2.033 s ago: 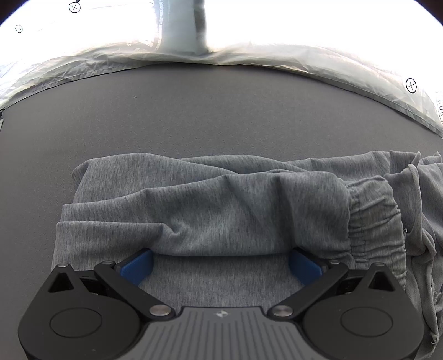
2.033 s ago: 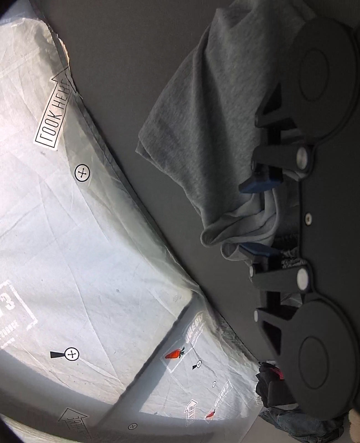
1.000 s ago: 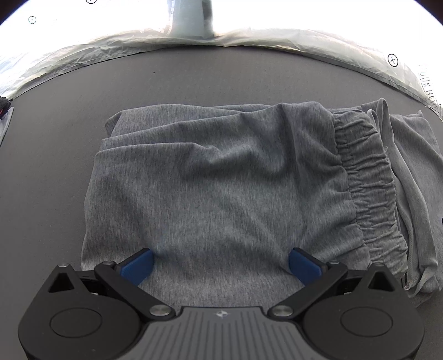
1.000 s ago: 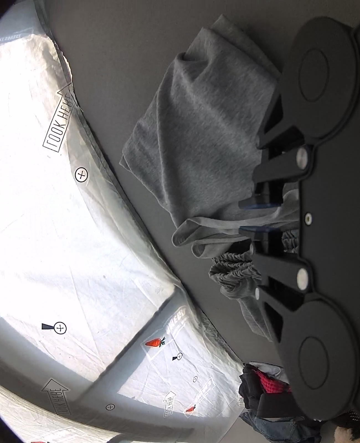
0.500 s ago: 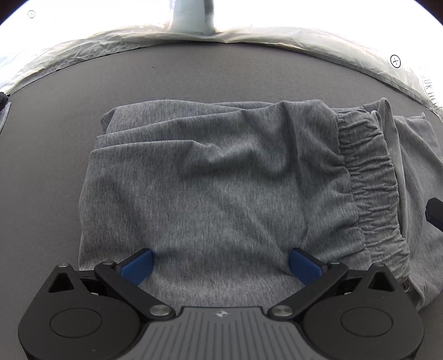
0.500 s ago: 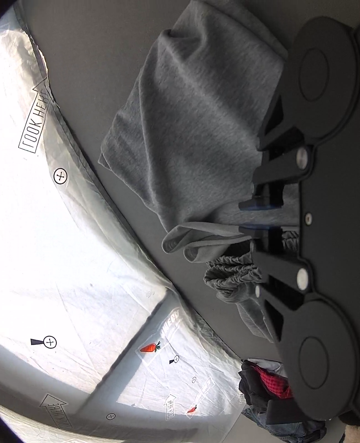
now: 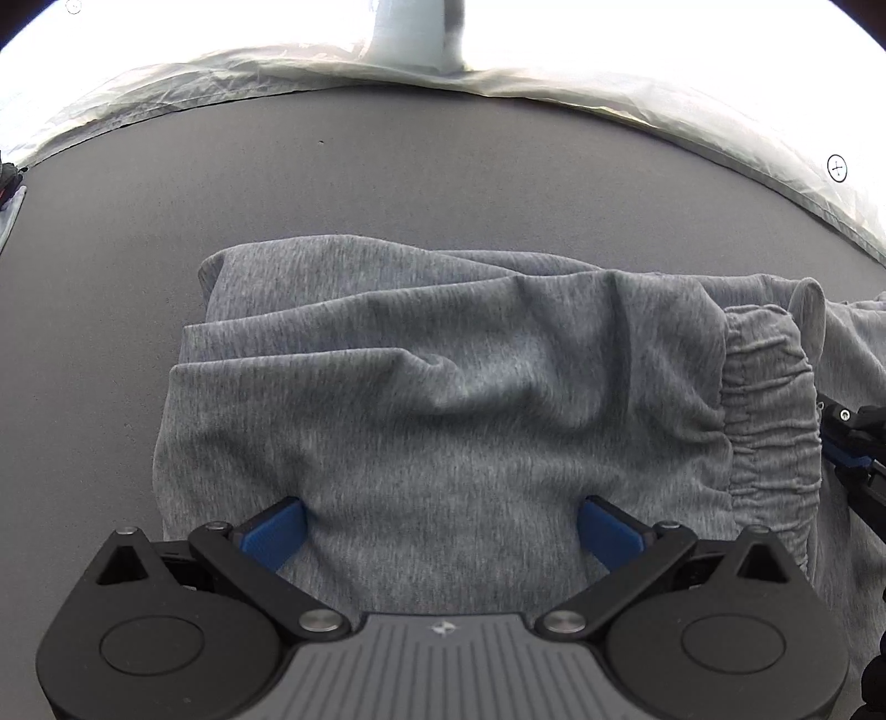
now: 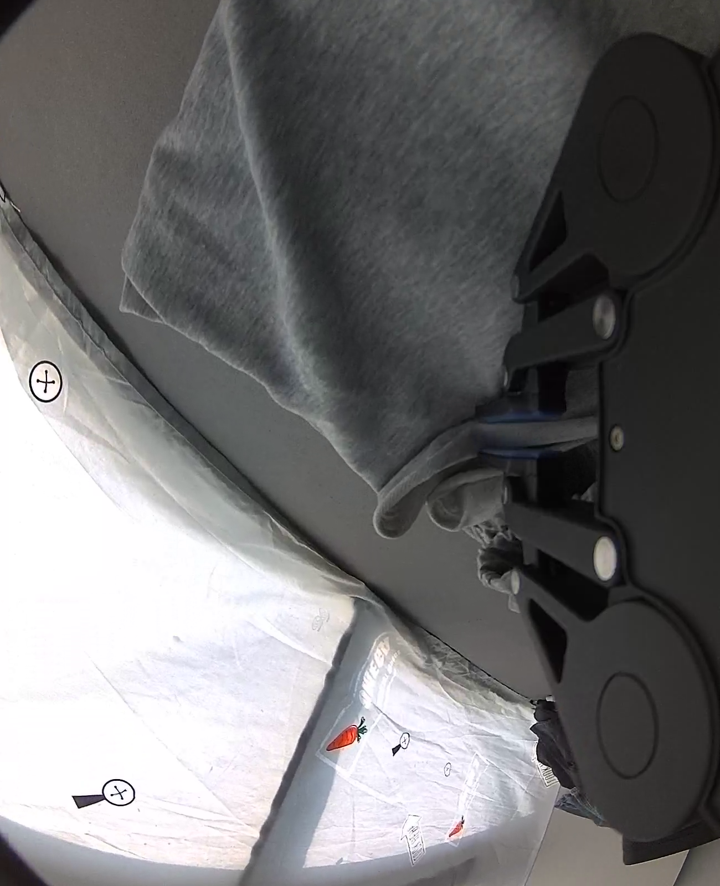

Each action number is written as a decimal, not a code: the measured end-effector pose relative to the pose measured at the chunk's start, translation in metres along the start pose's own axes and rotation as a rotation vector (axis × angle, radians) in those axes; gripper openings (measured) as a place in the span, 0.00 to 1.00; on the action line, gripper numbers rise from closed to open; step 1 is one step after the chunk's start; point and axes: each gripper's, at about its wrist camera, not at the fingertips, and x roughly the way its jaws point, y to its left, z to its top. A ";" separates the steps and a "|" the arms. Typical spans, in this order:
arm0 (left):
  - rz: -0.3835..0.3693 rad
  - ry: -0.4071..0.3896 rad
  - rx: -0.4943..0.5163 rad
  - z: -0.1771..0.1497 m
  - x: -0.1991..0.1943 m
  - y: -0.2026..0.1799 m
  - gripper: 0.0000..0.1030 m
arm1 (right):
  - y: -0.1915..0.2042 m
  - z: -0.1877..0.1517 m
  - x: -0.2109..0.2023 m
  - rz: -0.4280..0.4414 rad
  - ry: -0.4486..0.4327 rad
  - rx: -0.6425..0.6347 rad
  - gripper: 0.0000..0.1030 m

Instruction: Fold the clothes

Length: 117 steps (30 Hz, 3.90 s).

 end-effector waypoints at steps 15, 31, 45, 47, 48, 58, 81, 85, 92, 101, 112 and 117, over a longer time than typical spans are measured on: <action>-0.016 -0.032 0.007 -0.013 -0.003 -0.002 1.00 | -0.004 0.013 -0.083 -0.123 -0.120 -0.169 0.40; -0.013 -0.028 0.058 -0.029 -0.007 0.001 1.00 | -0.071 0.030 -0.109 -0.324 -0.137 -0.323 0.30; -0.026 -0.019 0.050 -0.032 -0.014 0.008 1.00 | -0.045 0.024 -0.142 0.108 -0.258 0.092 0.09; -0.051 -0.019 0.029 -0.030 -0.019 0.014 0.99 | -0.021 0.015 -0.138 0.150 -0.264 0.087 0.09; -0.064 -0.028 0.021 -0.031 -0.024 0.020 0.99 | -0.005 0.009 -0.136 0.161 -0.263 0.063 0.09; -0.065 -0.213 -0.076 -0.045 -0.097 0.122 0.99 | 0.161 -0.103 -0.089 0.245 -0.065 -0.380 0.09; -0.316 -0.092 -0.110 -0.088 -0.061 0.157 0.92 | 0.151 -0.157 -0.086 -0.370 -0.174 -0.529 0.43; -0.269 -0.042 -0.021 -0.109 -0.055 0.133 0.92 | 0.116 -0.158 -0.089 -0.441 -0.144 -0.439 0.43; -0.186 -0.039 0.046 -0.145 -0.066 0.136 0.94 | 0.108 -0.164 -0.089 -0.443 -0.108 -0.452 0.43; -0.276 -0.123 -0.102 -0.145 -0.091 0.167 0.93 | 0.114 -0.163 -0.098 -0.382 -0.119 -0.457 0.43; -0.403 -0.223 -0.218 -0.042 -0.068 0.133 0.69 | 0.116 -0.144 -0.082 -0.360 -0.086 -0.462 0.45; -0.457 -0.221 -0.234 -0.013 -0.047 0.116 0.14 | 0.115 -0.138 -0.078 -0.358 -0.068 -0.445 0.49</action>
